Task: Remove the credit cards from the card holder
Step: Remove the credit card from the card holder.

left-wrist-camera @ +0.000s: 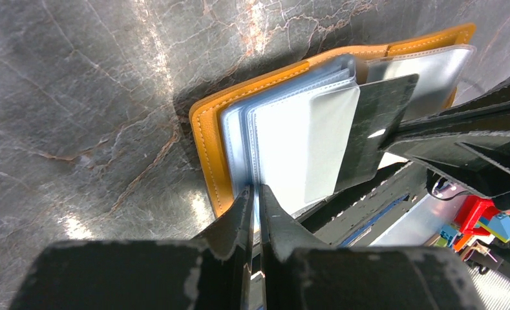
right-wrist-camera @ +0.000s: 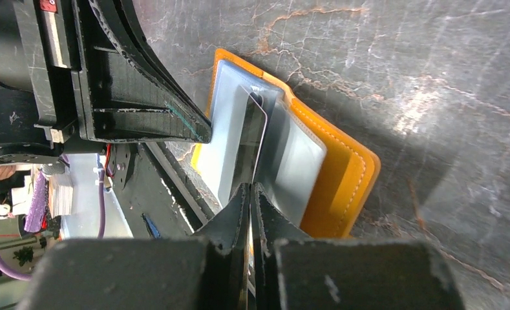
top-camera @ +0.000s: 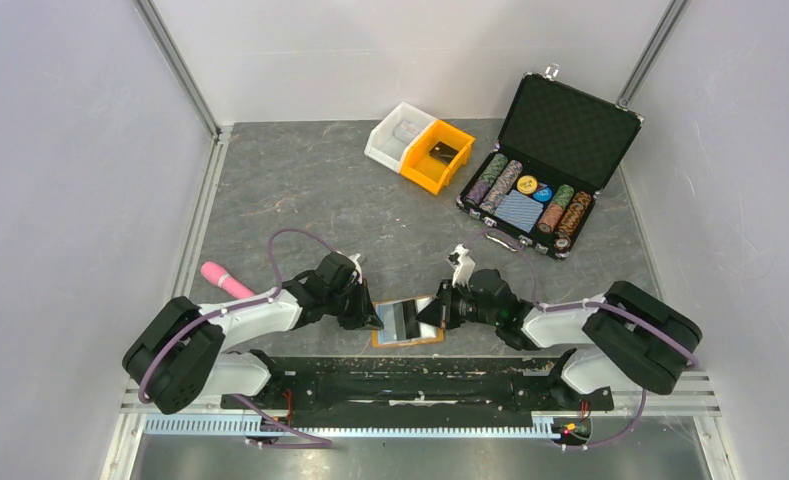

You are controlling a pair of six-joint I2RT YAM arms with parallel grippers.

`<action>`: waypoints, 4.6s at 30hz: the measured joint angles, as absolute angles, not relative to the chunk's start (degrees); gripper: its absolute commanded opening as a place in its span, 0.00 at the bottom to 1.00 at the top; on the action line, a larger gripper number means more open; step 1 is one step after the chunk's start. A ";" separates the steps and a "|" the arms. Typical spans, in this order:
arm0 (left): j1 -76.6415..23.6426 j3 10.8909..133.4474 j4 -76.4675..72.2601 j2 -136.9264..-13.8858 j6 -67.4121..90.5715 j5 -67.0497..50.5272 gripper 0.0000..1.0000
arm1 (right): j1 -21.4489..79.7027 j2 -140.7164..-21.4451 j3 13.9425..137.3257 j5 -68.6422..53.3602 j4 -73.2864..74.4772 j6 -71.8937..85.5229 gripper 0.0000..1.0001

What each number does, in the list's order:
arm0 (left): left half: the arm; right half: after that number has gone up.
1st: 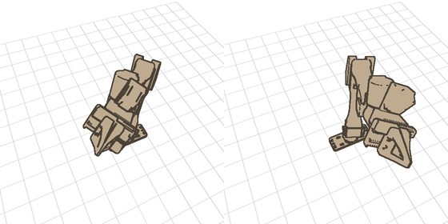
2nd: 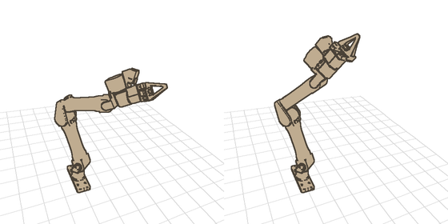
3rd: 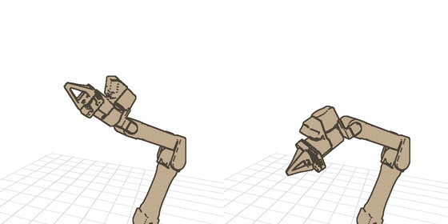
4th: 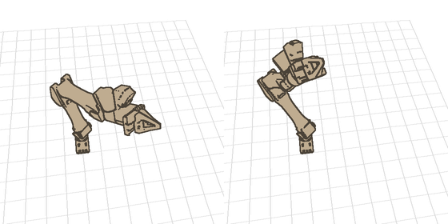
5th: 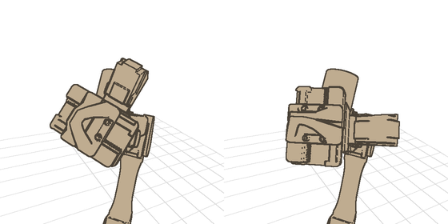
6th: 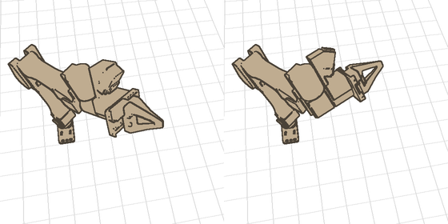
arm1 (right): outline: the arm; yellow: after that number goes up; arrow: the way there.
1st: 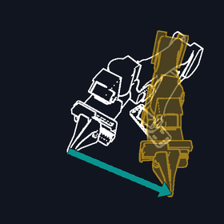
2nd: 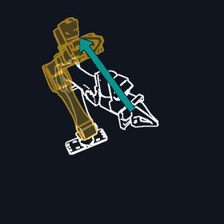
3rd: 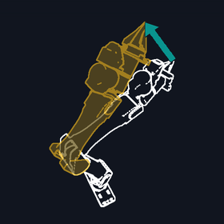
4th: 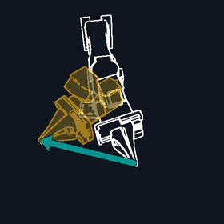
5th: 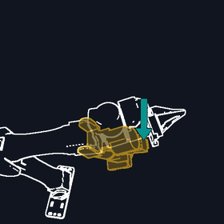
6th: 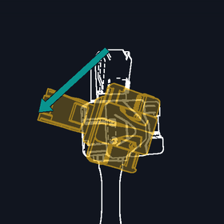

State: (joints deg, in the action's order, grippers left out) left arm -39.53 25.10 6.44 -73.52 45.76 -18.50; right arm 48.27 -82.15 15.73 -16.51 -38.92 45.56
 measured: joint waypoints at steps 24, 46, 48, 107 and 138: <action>-43.22 33.63 15.92 -62.04 42.30 -13.04 0.52 | 45.95 -61.82 14.76 -13.32 -20.05 47.97 0.00; -80.90 34.48 4.29 -53.87 2.02 21.23 0.66 | 45.23 -51.22 15.46 -11.79 -19.64 64.49 0.00; -82.52 34.48 3.75 -56.21 -1.72 23.59 0.68 | 45.23 -50.63 15.46 -11.79 -19.66 64.99 0.00; -72.18 33.21 4.73 -48.23 12.99 12.01 0.02 | 43.94 -31.03 16.88 -16.60 -14.48 24.58 0.53; -48.23 34.65 2.68 -44.64 44.75 -14.55 0.02 | 34.33 -51.68 6.61 -34.94 -54.98 49.06 0.49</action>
